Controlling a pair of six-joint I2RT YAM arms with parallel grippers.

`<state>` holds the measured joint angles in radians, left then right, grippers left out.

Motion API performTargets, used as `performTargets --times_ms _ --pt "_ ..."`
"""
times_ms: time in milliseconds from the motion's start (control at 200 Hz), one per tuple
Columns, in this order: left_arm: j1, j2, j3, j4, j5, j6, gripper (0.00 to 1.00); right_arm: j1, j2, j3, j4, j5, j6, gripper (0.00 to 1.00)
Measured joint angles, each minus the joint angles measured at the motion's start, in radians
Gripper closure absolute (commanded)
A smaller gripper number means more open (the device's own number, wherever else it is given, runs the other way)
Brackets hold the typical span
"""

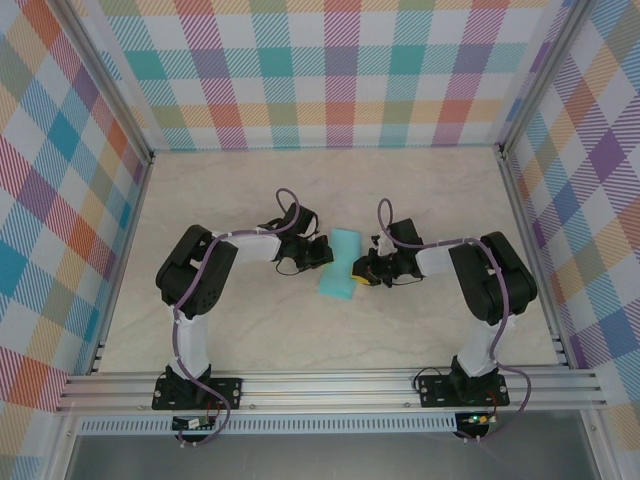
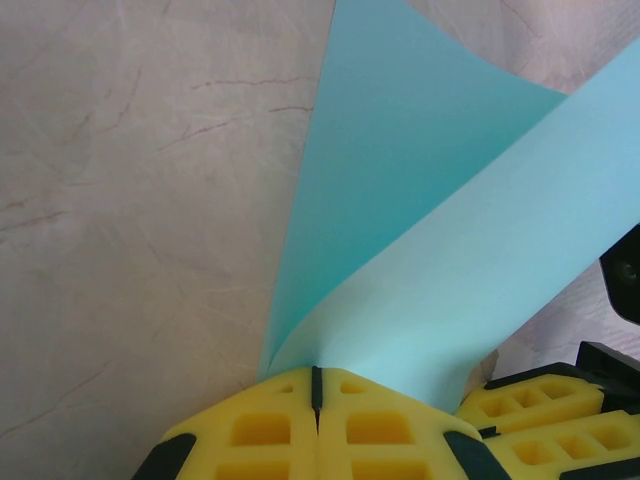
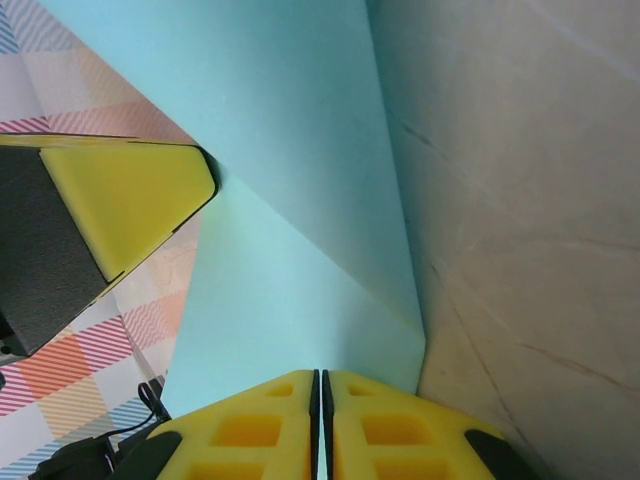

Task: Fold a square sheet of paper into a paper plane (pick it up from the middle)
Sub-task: Fold the square sheet of paper in half at the center of the table.

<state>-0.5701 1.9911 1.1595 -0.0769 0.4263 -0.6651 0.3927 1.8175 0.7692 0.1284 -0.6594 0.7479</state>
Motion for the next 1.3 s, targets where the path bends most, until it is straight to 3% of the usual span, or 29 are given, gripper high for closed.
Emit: performTargets --times_ms 300,835,1300 --pt "0.000 0.000 0.000 0.000 0.000 0.000 1.00 0.034 -0.087 -0.009 -0.009 0.004 0.008 0.87" --pt "0.000 0.000 0.000 0.000 0.000 0.000 1.00 0.051 -0.054 -0.074 0.023 0.020 0.014 0.87" --pt "0.000 0.000 0.000 0.000 0.000 0.000 1.00 0.093 -0.137 -0.121 0.056 0.031 0.023 0.88"
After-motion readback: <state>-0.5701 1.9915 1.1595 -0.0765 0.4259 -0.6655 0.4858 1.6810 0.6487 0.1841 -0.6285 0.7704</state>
